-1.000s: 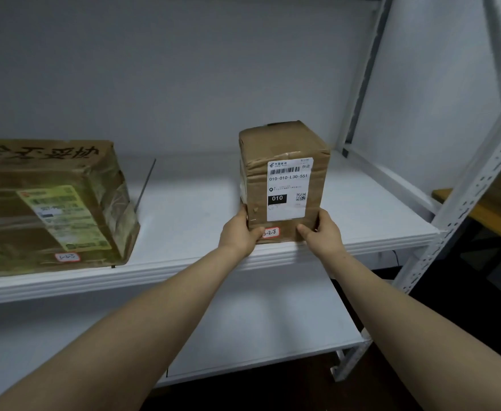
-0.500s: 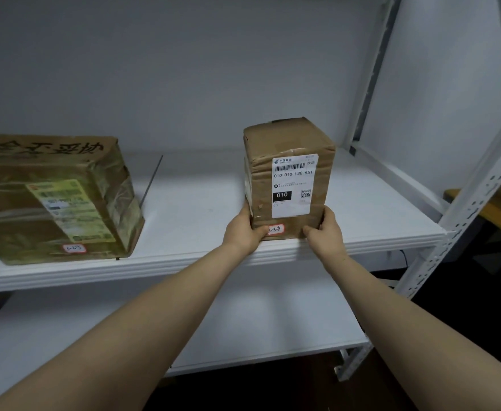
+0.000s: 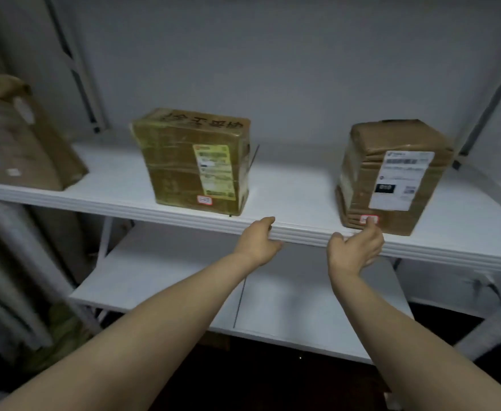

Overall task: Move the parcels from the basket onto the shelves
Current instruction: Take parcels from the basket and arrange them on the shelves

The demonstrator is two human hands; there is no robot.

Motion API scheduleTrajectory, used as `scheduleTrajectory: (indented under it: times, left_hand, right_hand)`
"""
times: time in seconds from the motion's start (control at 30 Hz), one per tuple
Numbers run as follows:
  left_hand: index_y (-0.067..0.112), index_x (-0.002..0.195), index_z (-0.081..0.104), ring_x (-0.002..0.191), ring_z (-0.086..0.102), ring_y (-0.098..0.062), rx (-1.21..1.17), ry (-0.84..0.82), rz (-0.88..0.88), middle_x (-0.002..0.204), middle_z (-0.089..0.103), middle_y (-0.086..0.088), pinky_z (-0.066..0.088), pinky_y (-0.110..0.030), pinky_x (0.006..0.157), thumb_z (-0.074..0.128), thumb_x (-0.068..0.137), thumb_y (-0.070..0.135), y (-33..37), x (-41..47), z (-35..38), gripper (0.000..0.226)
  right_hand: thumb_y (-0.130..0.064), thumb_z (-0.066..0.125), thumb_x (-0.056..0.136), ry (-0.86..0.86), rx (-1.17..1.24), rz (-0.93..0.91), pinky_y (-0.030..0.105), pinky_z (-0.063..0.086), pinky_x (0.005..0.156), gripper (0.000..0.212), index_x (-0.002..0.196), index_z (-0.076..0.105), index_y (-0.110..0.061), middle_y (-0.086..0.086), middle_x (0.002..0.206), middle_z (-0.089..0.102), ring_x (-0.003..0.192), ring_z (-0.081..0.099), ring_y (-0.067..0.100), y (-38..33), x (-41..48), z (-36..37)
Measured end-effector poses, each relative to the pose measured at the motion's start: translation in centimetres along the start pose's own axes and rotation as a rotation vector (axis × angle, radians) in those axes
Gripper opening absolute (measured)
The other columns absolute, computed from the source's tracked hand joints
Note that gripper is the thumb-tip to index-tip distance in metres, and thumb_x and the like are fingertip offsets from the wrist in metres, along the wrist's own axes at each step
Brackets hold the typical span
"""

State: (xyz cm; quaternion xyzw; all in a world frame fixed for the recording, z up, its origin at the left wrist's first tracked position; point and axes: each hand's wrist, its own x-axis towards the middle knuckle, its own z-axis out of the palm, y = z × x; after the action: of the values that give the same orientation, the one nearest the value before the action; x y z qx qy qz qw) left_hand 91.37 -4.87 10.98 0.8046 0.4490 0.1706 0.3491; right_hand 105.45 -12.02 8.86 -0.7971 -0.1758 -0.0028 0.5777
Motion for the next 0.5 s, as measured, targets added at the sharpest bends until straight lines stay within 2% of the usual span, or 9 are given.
scheduleTrajectory:
  times: [0.17,0.33,0.43,0.5]
  left_hand:
    - [0.014,0.144,0.038,0.133,0.042,-0.023,0.117,0.103,-0.141,0.146,0.043,-0.007,0.036,-0.030,0.106,0.062,0.089,0.023,-9.6,-7.6,-8.7,0.061]
    - [0.020,0.146,0.035,0.134,0.038,-0.026,0.256,0.167,-0.393,0.149,0.038,-0.004,0.033,-0.043,0.110,0.057,0.090,0.036,-21.1,-18.3,-17.2,0.063]
    - [0.024,0.137,0.047,0.127,0.046,-0.029,0.269,0.241,-0.556,0.138,0.049,-0.004,0.036,-0.047,0.106,0.057,0.087,0.037,-26.7,-25.2,-21.5,0.053]
    - [0.023,0.130,0.054,0.121,0.051,-0.032,0.267,0.272,-0.645,0.128,0.055,-0.007,0.038,-0.049,0.104,0.057,0.087,0.039,-29.7,-29.6,-23.9,0.046]
  right_hand:
    - [-0.006,0.059,0.084,-0.335,-0.032,-0.105,0.042,0.020,0.110,0.064,0.144,0.036,-0.008,0.017,0.146,0.034,0.137,0.029,0.033,-4.4,-11.6,6.1]
    - [-0.016,0.059,0.089,-0.791,-0.064,-0.298,0.047,0.025,0.112,0.053,0.140,0.043,-0.012,0.011,0.140,0.046,0.130,0.043,0.029,-8.3,-27.1,12.4]
    - [-0.018,0.060,0.087,-1.028,-0.047,-0.426,0.050,0.030,0.110,0.052,0.137,0.047,-0.013,0.009,0.136,0.050,0.126,0.048,0.027,-10.1,-36.9,15.0]
    - [-0.021,0.061,0.088,-1.150,-0.054,-0.473,0.048,0.033,0.108,0.050,0.136,0.048,-0.014,0.009,0.135,0.050,0.123,0.050,0.026,-11.3,-42.8,16.0]
